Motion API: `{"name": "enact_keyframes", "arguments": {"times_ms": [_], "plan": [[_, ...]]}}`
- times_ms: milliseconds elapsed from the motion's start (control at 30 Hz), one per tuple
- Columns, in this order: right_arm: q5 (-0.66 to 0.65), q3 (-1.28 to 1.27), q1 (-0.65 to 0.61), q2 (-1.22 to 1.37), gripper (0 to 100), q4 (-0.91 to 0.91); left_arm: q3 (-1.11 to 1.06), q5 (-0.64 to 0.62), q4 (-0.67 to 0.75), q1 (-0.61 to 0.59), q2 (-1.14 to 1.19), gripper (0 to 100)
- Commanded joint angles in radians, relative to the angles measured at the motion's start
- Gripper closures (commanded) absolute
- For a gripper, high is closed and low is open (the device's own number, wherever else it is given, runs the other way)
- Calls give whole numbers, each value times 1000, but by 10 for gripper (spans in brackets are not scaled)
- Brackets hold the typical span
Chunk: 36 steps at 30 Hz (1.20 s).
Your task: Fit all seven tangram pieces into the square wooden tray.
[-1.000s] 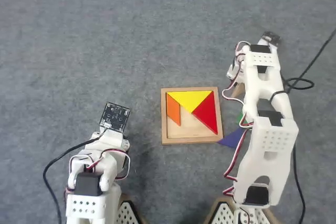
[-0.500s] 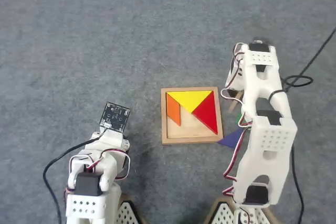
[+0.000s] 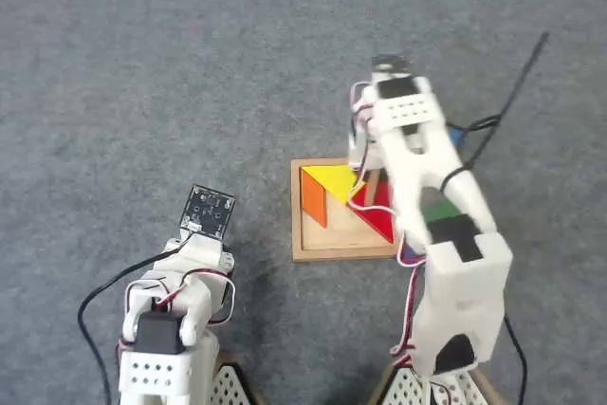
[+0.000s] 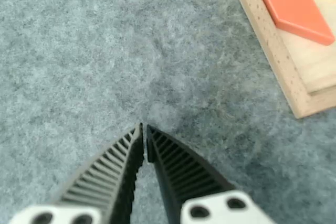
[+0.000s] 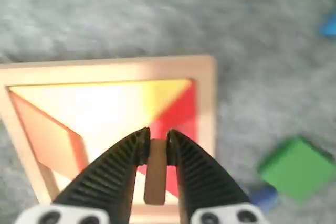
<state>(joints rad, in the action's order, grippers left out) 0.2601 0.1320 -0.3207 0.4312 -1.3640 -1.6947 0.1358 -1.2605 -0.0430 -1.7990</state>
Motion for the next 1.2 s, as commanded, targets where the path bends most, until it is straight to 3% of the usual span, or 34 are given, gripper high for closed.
{"name": "enact_keyframes", "arguments": {"times_ms": [0,167,400,600,867,1100,1167], "plan": [[-52,9,-25,-24,990,77,12,-8,-5,-5,-25,987],[-74,11,-22,30,983,120,12,-8,-5,-5,-25,987],[-71,57,-35,31,812,38,12,-8,-5,-5,-25,987],[-72,58,-88,21,811,41,12,-8,-5,-5,-25,987],[-64,34,-87,-193,811,53,12,-8,-5,-5,-25,987],[-72,-224,25,-435,819,136,12,-8,-5,-5,-25,987],[-72,-341,85,-489,884,183,12,-8,-5,-5,-25,987]]}}
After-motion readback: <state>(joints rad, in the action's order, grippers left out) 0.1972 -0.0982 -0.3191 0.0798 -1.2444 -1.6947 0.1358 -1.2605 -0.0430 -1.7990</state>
